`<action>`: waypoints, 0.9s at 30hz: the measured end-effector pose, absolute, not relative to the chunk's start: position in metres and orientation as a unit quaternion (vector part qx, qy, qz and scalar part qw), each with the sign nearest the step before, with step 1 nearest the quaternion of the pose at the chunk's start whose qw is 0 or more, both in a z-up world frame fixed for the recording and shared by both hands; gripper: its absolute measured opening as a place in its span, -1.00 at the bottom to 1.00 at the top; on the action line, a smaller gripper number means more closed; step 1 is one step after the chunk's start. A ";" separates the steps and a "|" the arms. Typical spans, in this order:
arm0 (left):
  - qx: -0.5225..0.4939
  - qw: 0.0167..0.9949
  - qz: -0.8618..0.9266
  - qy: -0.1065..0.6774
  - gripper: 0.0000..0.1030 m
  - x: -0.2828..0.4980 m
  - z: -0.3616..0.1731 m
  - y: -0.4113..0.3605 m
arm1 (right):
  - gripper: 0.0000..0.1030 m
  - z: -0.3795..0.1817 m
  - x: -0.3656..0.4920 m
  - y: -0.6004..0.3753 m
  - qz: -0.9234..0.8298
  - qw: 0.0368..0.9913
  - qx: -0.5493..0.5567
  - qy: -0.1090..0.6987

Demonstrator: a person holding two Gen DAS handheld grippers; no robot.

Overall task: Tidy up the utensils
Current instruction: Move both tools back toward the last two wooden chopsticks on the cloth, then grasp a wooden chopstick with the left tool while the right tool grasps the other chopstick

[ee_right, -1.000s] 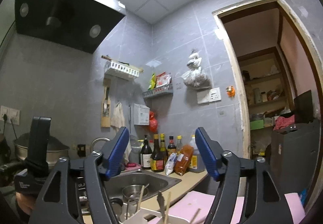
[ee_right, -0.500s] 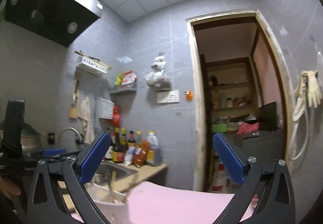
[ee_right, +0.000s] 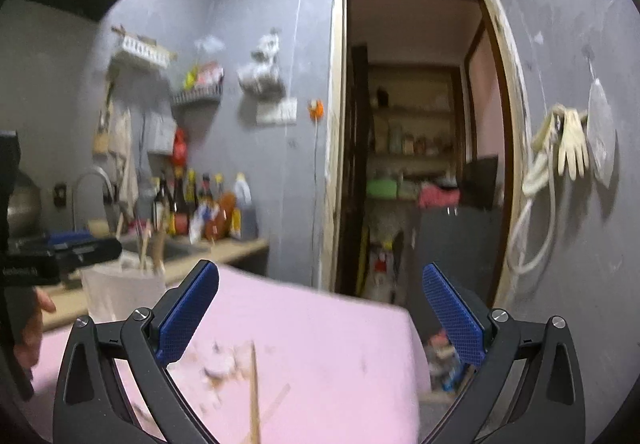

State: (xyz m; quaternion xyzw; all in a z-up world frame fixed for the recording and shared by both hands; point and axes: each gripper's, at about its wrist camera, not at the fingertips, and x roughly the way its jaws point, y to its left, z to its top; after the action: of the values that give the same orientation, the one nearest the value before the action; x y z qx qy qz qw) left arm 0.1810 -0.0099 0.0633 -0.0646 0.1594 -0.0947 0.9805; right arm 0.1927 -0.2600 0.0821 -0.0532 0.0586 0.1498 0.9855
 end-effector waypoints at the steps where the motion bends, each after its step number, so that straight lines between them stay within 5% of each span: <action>1: -0.064 0.980 -0.095 0.165 0.90 0.181 0.059 -0.013 | 1.00 0.077 0.193 -0.262 0.148 0.985 -0.056 0.070; 11: -0.044 0.965 -0.105 0.234 0.90 0.186 0.019 -0.035 | 0.91 0.037 0.196 -0.266 0.165 0.967 -0.082 0.176; 19: -0.038 0.935 -0.126 0.329 0.90 0.205 -0.010 -0.042 | -0.01 0.007 0.215 -0.250 0.227 0.920 -0.108 0.301; 27: -0.027 0.924 -0.122 0.363 0.89 0.210 -0.021 -0.043 | -0.37 -0.013 0.222 -0.231 0.274 0.876 -0.132 0.374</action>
State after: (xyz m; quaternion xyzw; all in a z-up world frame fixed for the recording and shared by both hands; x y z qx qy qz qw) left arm 0.2104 -0.0429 -0.0210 -0.0270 0.3628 -0.1216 0.9235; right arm 0.2217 -0.2306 -0.0134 -0.1323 0.3745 0.2743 0.8758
